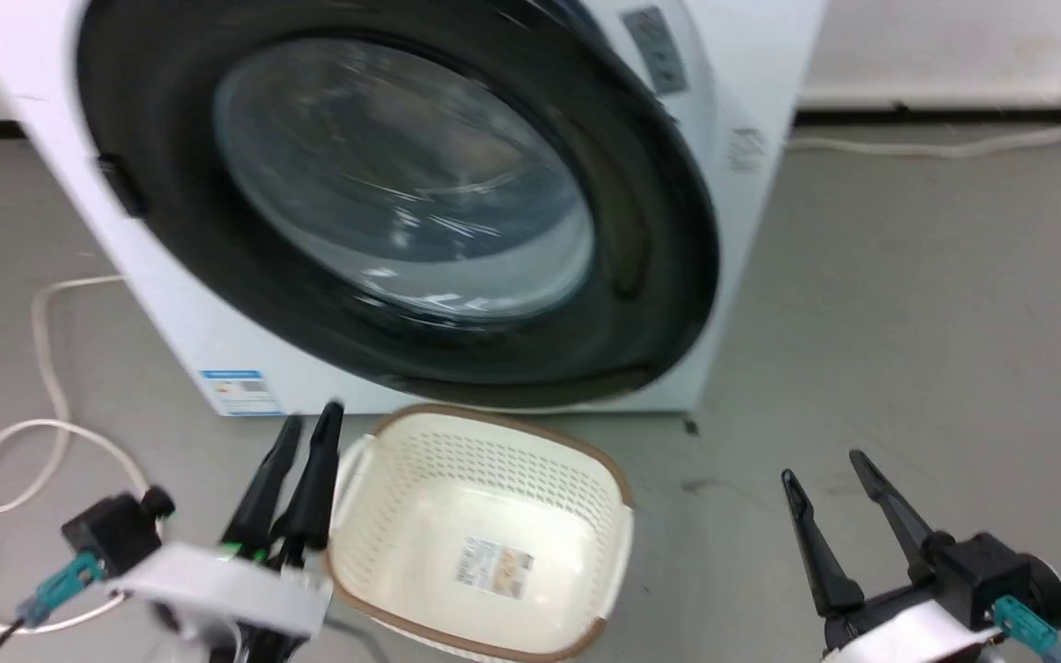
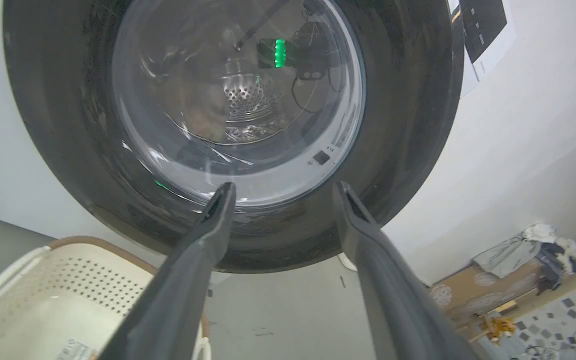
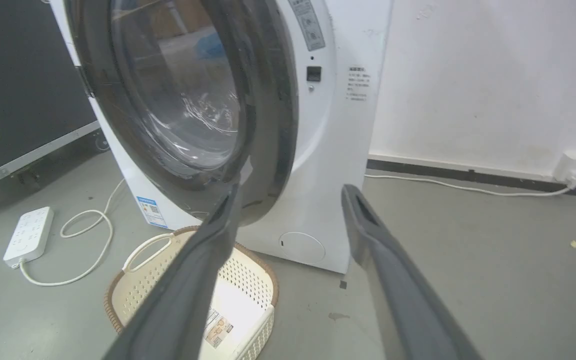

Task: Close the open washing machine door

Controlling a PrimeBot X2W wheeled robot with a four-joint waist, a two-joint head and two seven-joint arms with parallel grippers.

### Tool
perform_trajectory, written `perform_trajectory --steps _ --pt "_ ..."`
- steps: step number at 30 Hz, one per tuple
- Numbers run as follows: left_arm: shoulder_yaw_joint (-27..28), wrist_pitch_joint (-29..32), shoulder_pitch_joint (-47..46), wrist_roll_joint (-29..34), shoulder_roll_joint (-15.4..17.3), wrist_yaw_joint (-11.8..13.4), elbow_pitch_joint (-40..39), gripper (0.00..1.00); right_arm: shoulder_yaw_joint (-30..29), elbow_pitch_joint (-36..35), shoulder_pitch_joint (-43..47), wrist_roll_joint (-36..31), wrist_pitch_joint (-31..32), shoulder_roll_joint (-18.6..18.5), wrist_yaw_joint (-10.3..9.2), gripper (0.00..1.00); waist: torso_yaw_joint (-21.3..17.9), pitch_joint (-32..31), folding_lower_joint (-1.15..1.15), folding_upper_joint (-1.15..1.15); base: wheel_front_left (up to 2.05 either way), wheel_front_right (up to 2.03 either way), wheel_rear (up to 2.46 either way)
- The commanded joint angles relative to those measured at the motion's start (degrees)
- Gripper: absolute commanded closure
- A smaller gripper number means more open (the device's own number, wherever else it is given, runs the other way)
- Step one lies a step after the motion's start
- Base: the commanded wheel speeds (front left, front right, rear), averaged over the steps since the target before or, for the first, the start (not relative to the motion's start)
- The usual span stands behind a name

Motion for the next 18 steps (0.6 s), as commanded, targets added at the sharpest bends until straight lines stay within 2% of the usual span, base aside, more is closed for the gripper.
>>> perform_trajectory --steps 1,4,7,8,9,14,18 --pt "0.36 -1.17 1.46 5.73 1.20 -0.20 -0.21 0.00 -0.07 -0.54 1.17 -0.43 -0.25 -0.41 0.05 0.00 3.49 -2.88 0.01 0.00 0.00 0.00 0.00" --pt "2.81 -1.67 2.89 20.24 2.12 3.33 -1.29 0.00 -0.30 -0.86 2.11 -0.62 -0.25 -0.60 0.05 0.00 5.13 -3.85 0.01 0.00 0.00 0.00 0.00" --pt "5.86 -1.70 5.01 32.60 -0.24 6.35 -4.53 0.00 -0.52 -1.13 2.92 -0.85 -0.25 -0.59 0.05 0.00 6.16 -4.34 0.01 0.00 0.00 0.00 0.00" --pt "5.86 -1.70 5.01 32.60 -0.24 6.35 -4.53 0.00 -0.52 -1.13 2.92 -0.85 -0.25 -0.59 0.05 0.00 6.16 -4.34 0.01 0.00 0.00 0.00 0.00" --pt "6.94 -1.71 6.60 38.74 -1.92 7.37 -6.20 0.00 -0.52 -1.21 3.30 -0.89 -0.25 -0.47 0.05 0.00 6.60 -4.50 0.01 0.00 0.00 0.00 0.00" --pt "5.76 -1.72 9.86 50.30 -3.58 8.51 -6.47 0.00 0.41 -1.20 3.67 -0.79 -0.25 -0.27 0.05 0.00 7.52 -4.38 0.01 0.00 0.00 0.00 0.00" --pt "5.05 -1.72 10.65 53.76 -4.36 9.18 -5.64 0.00 2.67 -1.26 3.04 -0.62 -0.25 -0.99 0.05 0.00 8.11 -3.44 0.01 0.00 0.00 0.00 0.00"
